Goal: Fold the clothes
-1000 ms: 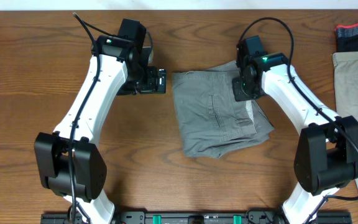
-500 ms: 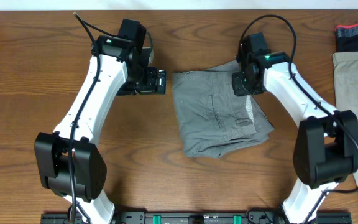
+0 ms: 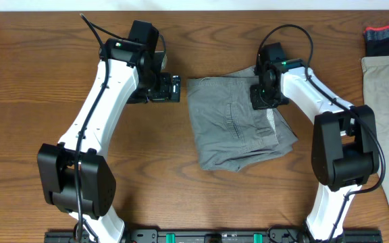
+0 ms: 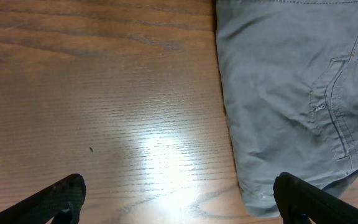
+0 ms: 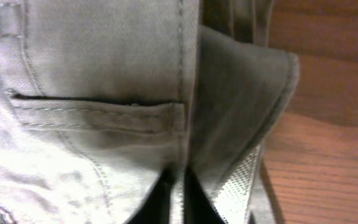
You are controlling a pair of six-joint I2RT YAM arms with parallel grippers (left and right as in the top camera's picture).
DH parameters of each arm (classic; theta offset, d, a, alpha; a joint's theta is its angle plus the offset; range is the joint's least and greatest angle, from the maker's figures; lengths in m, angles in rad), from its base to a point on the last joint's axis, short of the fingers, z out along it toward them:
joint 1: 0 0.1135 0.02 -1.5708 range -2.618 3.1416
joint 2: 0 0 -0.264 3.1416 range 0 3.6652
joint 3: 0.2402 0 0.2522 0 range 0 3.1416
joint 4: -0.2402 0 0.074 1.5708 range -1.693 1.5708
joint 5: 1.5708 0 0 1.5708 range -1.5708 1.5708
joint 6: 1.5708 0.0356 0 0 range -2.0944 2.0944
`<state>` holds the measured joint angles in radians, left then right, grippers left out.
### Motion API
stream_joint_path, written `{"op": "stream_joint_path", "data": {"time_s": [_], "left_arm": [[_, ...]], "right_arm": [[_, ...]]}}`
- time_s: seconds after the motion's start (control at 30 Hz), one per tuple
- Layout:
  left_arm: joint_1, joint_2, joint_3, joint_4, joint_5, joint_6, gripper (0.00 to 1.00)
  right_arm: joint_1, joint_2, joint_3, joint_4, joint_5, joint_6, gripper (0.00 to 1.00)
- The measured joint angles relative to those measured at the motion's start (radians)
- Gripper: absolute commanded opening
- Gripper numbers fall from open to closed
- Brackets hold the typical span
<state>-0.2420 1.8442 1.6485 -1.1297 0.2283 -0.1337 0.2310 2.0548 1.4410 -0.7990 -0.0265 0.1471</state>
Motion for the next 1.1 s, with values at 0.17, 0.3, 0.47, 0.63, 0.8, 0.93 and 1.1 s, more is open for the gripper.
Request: {"op": "stream_joint_path", "data": {"time_s": [0.17, 0.3, 0.47, 0.63, 0.8, 0.93, 1.1], "left_arm": [[0.000, 0.000, 0.000, 0.000, 0.000, 0.000, 0.98], [0.000, 0.000, 0.000, 0.000, 0.000, 0.000, 0.98], [0.000, 0.000, 0.000, 0.000, 0.000, 0.000, 0.98], [0.000, 0.000, 0.000, 0.000, 0.000, 0.000, 0.98], [0.000, 0.000, 0.000, 0.000, 0.000, 0.000, 0.98], [0.000, 0.000, 0.000, 0.000, 0.000, 0.000, 0.98], [0.000, 0.000, 0.000, 0.000, 0.000, 0.000, 0.98]], "right_arm": [[-0.001, 0.000, 0.000, 0.008, 0.012, 0.000, 0.01], [-0.001, 0.000, 0.011, -0.005, 0.063, 0.002, 0.01], [-0.001, 0.000, 0.105, -0.095, 0.131, 0.002, 0.01], [-0.001, 0.000, 0.207, -0.133, 0.131, -0.004, 0.18], [-0.001, 0.000, 0.206, -0.119, 0.063, -0.034, 0.35], [-0.001, 0.000, 0.179, -0.076, 0.032, -0.045, 0.35], [-0.001, 0.000, 0.152, -0.041, -0.009, -0.057, 0.30]]}}
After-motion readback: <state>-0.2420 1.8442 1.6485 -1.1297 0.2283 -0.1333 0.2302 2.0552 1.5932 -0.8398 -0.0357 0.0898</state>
